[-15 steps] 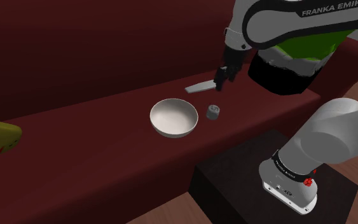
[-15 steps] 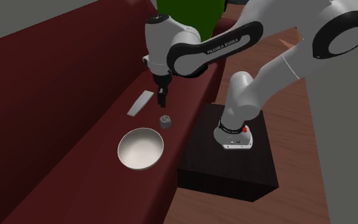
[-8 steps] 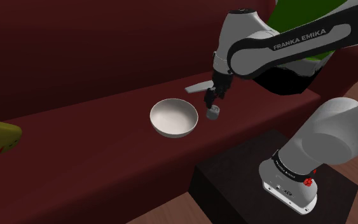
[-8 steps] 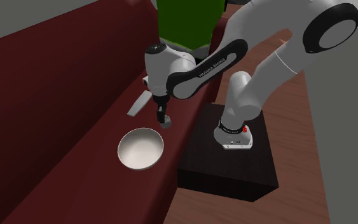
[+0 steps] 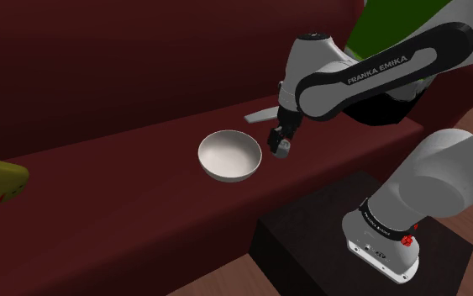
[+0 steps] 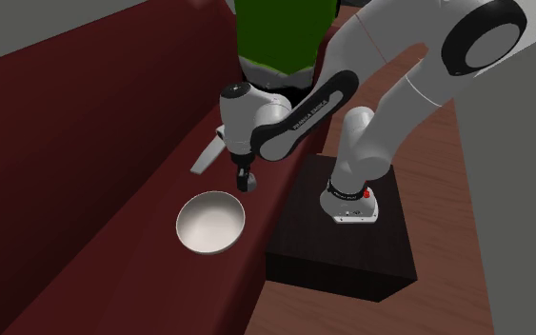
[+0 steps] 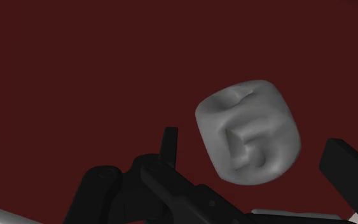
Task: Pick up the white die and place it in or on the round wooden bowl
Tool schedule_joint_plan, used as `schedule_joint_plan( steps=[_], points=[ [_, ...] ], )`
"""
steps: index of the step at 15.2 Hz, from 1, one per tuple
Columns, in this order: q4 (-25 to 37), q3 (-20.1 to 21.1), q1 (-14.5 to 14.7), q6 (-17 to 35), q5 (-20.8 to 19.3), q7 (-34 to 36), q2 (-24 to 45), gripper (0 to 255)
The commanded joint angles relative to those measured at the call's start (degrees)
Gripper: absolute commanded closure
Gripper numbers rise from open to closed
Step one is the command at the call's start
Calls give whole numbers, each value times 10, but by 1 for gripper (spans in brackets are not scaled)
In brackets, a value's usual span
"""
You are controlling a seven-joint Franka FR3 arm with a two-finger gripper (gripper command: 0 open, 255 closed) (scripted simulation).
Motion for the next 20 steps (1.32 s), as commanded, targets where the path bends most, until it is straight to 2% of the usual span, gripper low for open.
schedule_joint_plan(
  steps=[1,6,7,16,20],
  points=[
    [0,0,0,4,0,0,3,0],
    [0,0,0,4,0,0,3,0],
    [0,0,0,4,0,0,3,255],
    [0,0,0,4,0,0,3,255],
    [14,-3,0,-37,-1,-1,-23,255]
  ],
)
